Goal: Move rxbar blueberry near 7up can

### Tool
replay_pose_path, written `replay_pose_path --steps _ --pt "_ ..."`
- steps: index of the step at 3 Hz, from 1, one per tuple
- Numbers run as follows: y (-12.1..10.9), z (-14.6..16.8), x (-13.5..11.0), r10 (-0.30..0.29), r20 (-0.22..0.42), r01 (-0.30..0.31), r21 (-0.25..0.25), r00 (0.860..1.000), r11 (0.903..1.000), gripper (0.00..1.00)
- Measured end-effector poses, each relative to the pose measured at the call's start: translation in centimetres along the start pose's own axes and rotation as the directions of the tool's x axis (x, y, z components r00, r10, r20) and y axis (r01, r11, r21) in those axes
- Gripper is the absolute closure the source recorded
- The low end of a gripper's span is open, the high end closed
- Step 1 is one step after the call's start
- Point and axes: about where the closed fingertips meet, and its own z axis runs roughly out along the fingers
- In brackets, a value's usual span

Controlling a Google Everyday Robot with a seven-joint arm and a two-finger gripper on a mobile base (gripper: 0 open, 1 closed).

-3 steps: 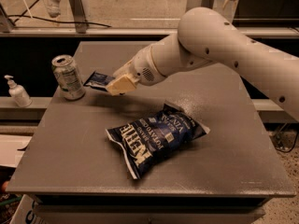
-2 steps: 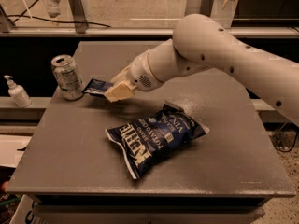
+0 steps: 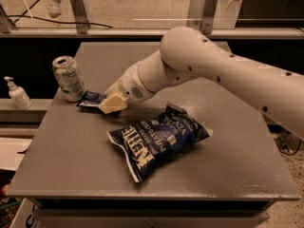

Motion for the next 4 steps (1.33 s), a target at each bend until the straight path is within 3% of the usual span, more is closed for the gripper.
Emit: replay_pose_path --steps 1,2,4 --pt "0.4 1.9 0.0 -0.003 -0.010 0.003 -0.016 1.000 0.9999 1.00" --pt "0.6 3.0 0.1 0.005 -0.019 -0.005 -0.023 1.000 0.9997 0.83" --pt "0.6 2.8 -0.1 0.005 -0.019 -0.005 -0.023 1.000 0.9997 0.36"
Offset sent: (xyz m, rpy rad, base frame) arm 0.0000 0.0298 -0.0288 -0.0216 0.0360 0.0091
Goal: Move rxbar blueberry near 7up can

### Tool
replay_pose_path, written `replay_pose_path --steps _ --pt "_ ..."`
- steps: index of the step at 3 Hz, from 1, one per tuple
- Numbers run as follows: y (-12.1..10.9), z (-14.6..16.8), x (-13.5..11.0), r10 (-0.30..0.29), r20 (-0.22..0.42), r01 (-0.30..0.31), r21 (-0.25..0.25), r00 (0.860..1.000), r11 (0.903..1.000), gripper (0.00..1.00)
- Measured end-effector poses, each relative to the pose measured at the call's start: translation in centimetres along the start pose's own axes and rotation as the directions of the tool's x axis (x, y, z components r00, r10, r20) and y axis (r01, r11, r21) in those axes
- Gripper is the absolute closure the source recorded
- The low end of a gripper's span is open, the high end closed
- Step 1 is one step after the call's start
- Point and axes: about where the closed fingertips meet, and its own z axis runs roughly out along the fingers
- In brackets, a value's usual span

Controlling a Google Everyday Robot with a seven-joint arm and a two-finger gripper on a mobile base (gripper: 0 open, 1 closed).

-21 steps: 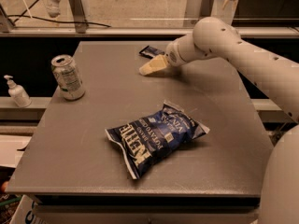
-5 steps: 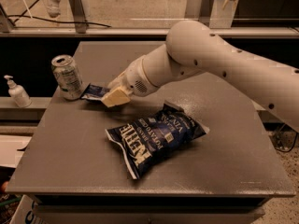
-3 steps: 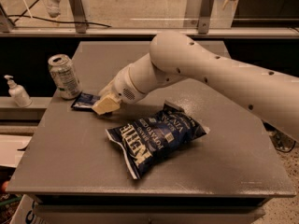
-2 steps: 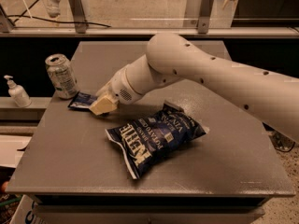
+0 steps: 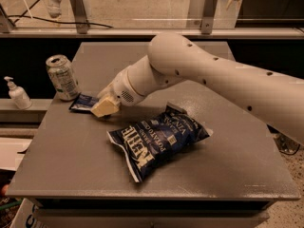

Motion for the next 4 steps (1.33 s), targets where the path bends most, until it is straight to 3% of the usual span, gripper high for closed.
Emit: replay_pose_path --steps 1,2,4 --pt "0.1 0.2 -0.2 0.002 0.003 -0.002 -0.004 1.000 1.0000 0.12" --pt "0.1 0.2 -0.2 0.002 0.003 -0.002 -0.004 1.000 1.0000 0.00" --pt "-0.6 -1.9 -0.4 0.017 0.038 -0.018 0.011 0.999 0.9998 0.00"
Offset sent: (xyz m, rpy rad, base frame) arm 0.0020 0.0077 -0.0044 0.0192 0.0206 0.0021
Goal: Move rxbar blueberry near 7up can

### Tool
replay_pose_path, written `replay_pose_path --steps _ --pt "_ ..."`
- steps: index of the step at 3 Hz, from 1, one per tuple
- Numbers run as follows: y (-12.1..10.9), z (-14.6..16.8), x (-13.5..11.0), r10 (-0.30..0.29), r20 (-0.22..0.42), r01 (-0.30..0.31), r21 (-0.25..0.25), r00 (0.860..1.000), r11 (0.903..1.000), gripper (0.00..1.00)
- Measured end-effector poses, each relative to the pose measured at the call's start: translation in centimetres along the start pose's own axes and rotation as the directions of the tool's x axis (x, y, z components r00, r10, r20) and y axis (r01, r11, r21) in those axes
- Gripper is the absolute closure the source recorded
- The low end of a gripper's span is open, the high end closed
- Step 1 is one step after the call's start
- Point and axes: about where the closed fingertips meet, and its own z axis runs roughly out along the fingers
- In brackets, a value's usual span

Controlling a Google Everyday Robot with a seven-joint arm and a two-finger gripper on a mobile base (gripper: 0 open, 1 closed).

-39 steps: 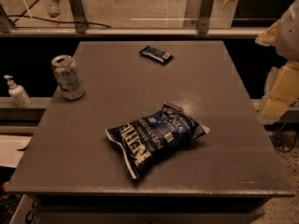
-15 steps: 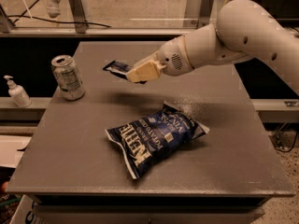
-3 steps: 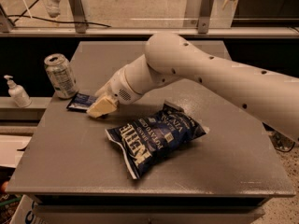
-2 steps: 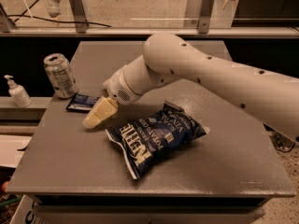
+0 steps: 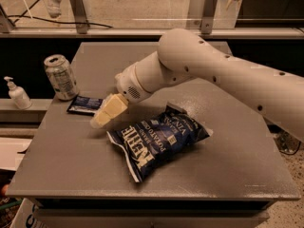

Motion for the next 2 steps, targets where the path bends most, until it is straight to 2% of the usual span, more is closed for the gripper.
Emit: replay_pose_path --steps 2 --pt "-2.3 -7.1 -1.0 0.011 0.100 -0.019 0.082 0.995 0.9964 0.00"
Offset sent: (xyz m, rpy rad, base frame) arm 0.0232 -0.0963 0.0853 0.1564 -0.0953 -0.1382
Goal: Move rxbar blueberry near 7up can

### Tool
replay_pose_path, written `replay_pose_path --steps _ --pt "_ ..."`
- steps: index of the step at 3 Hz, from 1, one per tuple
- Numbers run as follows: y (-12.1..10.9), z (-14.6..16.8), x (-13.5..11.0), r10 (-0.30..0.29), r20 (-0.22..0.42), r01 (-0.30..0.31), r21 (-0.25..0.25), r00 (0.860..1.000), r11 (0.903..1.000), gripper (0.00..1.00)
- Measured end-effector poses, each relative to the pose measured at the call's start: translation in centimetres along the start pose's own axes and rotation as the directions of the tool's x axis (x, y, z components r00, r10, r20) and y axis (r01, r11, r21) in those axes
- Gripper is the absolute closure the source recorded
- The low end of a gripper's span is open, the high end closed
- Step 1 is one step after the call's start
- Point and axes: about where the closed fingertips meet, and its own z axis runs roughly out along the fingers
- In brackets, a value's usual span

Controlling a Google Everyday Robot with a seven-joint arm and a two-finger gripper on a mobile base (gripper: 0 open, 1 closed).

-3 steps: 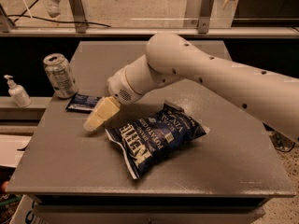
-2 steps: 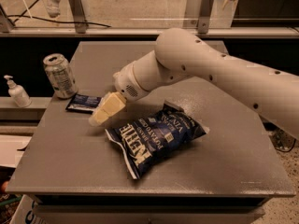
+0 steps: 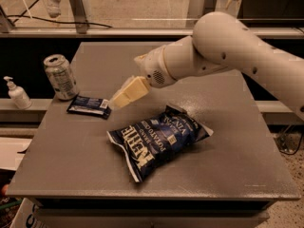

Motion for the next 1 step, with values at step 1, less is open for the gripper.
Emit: replay_pose_path --steps 1 --pt "-0.22 -0.46 -0.05 0.002 0.006 -0.002 0.007 1.000 1.0000 0.00"
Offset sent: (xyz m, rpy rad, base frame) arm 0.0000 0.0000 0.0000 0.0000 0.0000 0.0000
